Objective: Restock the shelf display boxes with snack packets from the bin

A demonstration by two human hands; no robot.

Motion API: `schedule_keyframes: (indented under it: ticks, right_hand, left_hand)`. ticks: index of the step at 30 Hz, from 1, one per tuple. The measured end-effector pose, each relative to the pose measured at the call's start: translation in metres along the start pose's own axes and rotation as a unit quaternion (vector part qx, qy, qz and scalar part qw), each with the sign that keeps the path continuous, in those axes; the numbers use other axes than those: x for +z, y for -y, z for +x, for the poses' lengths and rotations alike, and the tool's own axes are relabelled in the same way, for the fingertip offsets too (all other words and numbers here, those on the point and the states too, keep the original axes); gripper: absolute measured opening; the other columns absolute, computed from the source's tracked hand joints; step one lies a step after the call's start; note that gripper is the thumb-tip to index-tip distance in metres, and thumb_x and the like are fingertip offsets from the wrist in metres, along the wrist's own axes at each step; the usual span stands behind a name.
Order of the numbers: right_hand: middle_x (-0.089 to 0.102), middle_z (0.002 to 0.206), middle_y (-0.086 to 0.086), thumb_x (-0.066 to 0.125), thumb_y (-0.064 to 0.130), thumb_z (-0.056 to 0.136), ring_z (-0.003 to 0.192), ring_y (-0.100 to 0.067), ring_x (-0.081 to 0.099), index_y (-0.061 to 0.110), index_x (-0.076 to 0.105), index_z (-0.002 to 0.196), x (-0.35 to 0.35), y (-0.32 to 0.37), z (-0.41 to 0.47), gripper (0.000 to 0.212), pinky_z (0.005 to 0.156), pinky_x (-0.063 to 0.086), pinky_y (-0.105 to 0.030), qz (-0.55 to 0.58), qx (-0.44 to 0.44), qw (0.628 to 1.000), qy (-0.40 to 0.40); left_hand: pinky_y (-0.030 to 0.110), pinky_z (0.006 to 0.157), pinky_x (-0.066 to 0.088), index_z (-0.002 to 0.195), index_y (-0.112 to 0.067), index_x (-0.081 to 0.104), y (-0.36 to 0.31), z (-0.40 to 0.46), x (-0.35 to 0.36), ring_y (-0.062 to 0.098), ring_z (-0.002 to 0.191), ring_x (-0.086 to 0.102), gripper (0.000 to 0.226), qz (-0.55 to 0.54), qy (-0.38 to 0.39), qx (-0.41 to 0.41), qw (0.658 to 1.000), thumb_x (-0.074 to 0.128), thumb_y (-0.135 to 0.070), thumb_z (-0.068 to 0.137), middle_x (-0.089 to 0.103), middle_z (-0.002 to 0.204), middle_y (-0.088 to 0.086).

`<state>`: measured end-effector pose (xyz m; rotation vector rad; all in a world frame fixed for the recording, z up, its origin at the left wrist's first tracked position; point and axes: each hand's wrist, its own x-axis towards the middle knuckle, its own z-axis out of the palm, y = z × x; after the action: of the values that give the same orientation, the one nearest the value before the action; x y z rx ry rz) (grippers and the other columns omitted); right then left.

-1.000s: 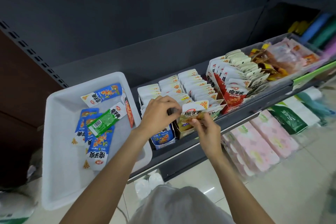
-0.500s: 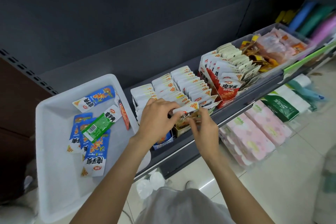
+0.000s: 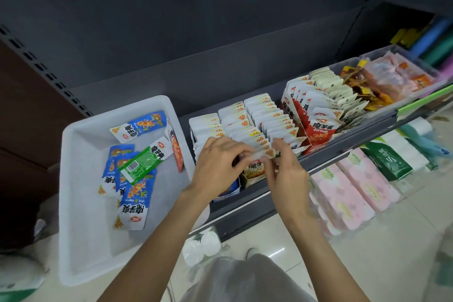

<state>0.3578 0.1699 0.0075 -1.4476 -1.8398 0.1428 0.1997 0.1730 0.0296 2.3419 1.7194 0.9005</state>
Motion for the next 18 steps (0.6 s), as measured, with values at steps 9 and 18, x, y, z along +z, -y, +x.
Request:
schedule_keyframes:
  ticks: [9,18]
  right_hand:
    - [0.065,0.094,0.000,0.044,0.020,0.090,0.083,-0.019,0.062,0.015,0.065,0.090,0.058,0.098,0.030,0.021,0.056,0.050,-0.030,0.080,-0.262,0.942,0.196]
    - [0.038,0.140,-0.018,0.047,0.008,0.092,0.130,-0.030,0.037,0.000,0.030,0.140,0.217,0.157,0.032,0.051,0.105,0.035,-0.045,-0.236,-0.288,0.804,0.464]
  left_hand:
    - [0.020,0.081,0.039,0.097,-0.010,0.069,0.102,-0.088,-0.048,0.018,0.087,0.057,0.027,0.018,-0.203,-0.224,0.953,0.049,-0.027,0.089,0.067,0.093,-0.001]
    - [0.034,0.109,0.027,0.143,-0.015,0.034,0.215,-0.107,-0.025,0.026,0.132,0.032,0.075,0.081,0.160,-0.373,0.911,0.067,-0.041,0.080,0.040,0.144,0.006]
